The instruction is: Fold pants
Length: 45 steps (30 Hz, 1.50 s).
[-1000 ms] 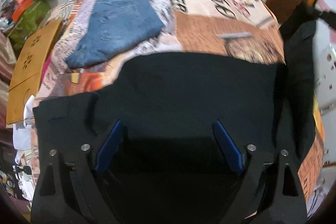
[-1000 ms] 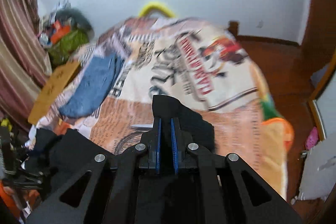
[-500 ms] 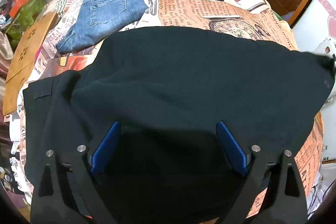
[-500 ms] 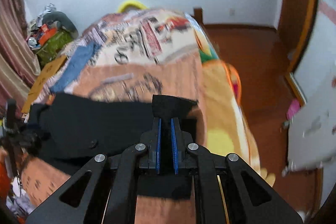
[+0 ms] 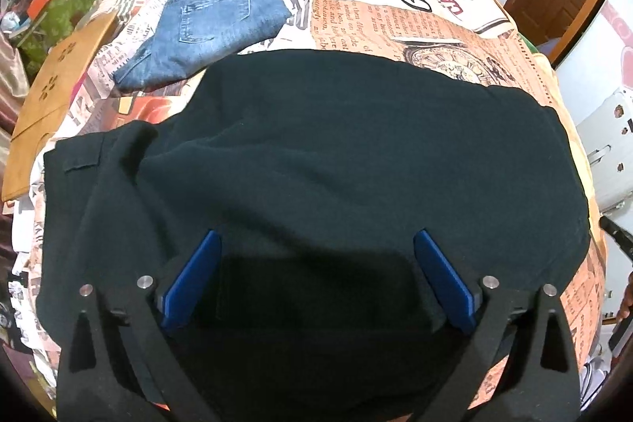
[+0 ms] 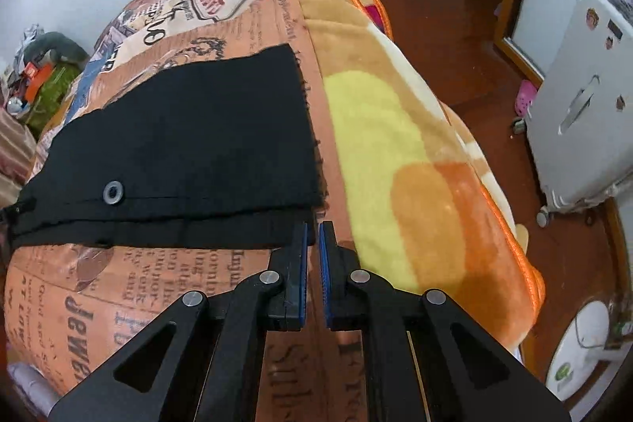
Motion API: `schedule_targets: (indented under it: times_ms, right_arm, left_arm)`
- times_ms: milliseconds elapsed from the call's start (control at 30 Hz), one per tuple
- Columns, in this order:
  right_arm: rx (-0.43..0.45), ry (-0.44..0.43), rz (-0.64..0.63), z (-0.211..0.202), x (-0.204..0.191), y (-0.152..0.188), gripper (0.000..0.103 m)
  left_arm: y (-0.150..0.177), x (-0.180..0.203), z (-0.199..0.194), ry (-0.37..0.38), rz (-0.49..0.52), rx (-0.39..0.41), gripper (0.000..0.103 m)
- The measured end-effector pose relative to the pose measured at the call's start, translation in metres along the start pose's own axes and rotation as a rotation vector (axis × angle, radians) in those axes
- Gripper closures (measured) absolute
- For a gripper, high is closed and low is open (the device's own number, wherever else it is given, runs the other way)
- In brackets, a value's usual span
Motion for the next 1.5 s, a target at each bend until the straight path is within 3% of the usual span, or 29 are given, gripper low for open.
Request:
schedule_targets:
  times_ms: [167,333,433,600,867,1000,1133,1200,1300,1500]
  right_arm:
    - [0.07,-0.023,-0.082,-0.021,-0.027,-0.025,0.096]
    - [0.136,-0.059,-0.209,-0.035,-0.079,-0.054,0.076]
    - [0.169,-0.093,-0.303,-0.039,-0.12,-0.071,0.069]
    - [0.185,-0.137,-0.429,-0.031,-0.179,-0.093,0.058]
    - [0.134,-0.244,-0.602,0.009,-0.278,-0.119,0.054]
    - [0.093,-0.272,-0.672,0.035,-0.32,-0.125,0.054]
    - [0.039,-0.299,-0.735,0.061,-0.352,-0.128,0.054]
    - [0.014,-0.308,-0.763,0.075,-0.366,-0.13,0.054]
    - [-0.023,-0.319,-0.787,0.093,-0.385,-0.134,0.054]
    - [-0.099,-0.347,-0.814,0.133,-0.419,-0.144,0.054]
  left_arm:
    - [-0.004,-0.013,-0.027,-0.059,0.018,0.095,0.003]
    - [-0.013,-0.064,-0.066,-0.109,-0.047,0.206,0.003]
    - [-0.018,-0.106,-0.079,-0.138,-0.108,0.234,0.003]
    - [-0.023,-0.181,-0.073,-0.174,-0.229,0.185,0.003]
    - [-0.024,-0.247,-0.028,-0.113,-0.326,0.073,0.004]
    - [-0.027,-0.252,-0.001,-0.053,-0.302,0.011,0.024]
    - [-0.032,-0.254,0.02,-0.042,-0.281,-0.016,0.03]
    - [-0.034,-0.253,0.022,-0.041,-0.262,-0.007,0.034]
    - [-0.037,-0.249,0.025,-0.039,-0.235,0.007,0.05]
    - [-0.038,-0.241,0.025,-0.101,-0.164,0.061,0.071]
Point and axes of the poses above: each gripper's, at about its wrist camera, not at the fingertips, and z roughly the way its jaws point, x to its right, y to its underside, the point moved 1 cm from there along z, roughly the way its jaws point, and after that the axes turned 6 degrees about -z, right-handed, at the moved point
